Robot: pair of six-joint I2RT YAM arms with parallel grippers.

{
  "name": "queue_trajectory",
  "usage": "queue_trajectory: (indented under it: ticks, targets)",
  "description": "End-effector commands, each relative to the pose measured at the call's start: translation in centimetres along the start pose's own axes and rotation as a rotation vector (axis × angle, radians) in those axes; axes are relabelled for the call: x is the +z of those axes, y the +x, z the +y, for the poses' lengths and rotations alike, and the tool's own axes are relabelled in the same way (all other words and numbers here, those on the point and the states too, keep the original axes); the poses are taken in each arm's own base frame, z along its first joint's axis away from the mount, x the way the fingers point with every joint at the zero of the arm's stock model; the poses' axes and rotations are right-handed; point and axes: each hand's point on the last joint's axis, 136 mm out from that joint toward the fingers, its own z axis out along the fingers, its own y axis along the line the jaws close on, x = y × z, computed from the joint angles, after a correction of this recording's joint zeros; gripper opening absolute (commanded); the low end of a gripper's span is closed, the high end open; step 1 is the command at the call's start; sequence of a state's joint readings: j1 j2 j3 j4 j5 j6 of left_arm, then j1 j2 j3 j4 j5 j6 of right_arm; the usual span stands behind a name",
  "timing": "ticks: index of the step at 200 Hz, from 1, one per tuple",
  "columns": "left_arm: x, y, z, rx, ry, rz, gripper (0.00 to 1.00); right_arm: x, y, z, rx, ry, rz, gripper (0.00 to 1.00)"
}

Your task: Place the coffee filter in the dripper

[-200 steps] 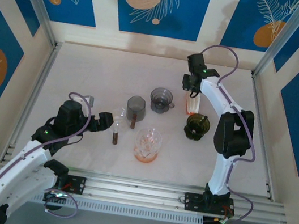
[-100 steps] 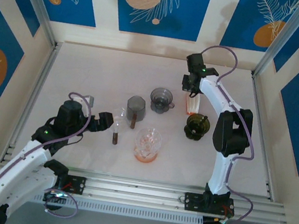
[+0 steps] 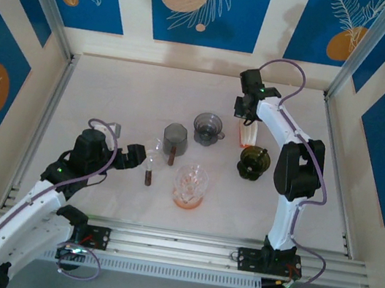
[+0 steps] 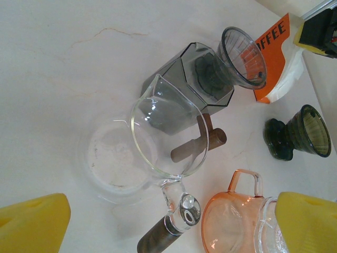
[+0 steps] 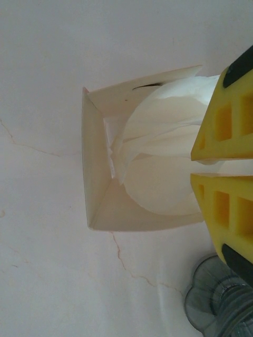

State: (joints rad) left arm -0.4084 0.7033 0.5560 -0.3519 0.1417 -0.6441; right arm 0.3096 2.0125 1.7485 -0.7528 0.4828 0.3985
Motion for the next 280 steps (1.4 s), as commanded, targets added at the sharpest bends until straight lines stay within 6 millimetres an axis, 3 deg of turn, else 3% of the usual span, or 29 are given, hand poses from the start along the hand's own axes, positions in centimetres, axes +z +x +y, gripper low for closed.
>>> queue_trajectory:
  ticks: [1, 22, 39, 90, 151, 193, 220, 254, 280]
  targets:
    - [0.2, 0.2, -0.3, 0.025, 0.018, 0.005, 1.00, 0.3, -0.2, -0.5, 0.017, 0.022, 0.011, 0.13]
    - [0.2, 0.2, -0.3, 0.025, 0.017, 0.006, 1.00, 0.2, -0.3, -0.7, 0.021, 0.030, 0.007, 0.10]
    - [0.2, 0.2, -0.3, 0.025, 0.019, 0.004, 1.00, -0.1, -0.5, -0.8, 0.021, 0.034, -0.005, 0.00]
    - [0.1, 0.2, -0.3, 0.022, 0.018, 0.004, 1.00, -2.6, -1.4, -0.8, 0.034, 0.006, -0.069, 0.00]
    - [-0.1, 0.1, -0.7, 0.016, 0.031, 0.004, 1.00, -6.0, -1.0, -1.6, 0.051, -0.003, -0.124, 0.00]
    - [-0.4, 0.0, -1.0, 0.003, 0.042, 0.004, 1.00, -10.9, -1.7, -2.4, 0.067, -0.031, -0.221, 0.00]
    - [-0.6, -0.2, -1.4, -0.018, 0.061, 0.001, 1.00, -14.4, -0.9, -2.2, 0.082, -0.082, -0.268, 0.00]
    - [-0.7, -0.1, -1.9, -0.046, 0.086, 0.010, 1.00, -18.6, 1.5, -1.5, 0.066, -0.156, -0.316, 0.00]
    - [-0.9, 0.2, -2.0, -0.054, 0.089, 0.027, 1.00, -21.8, 5.0, -0.5, 0.025, -0.247, -0.324, 0.00]
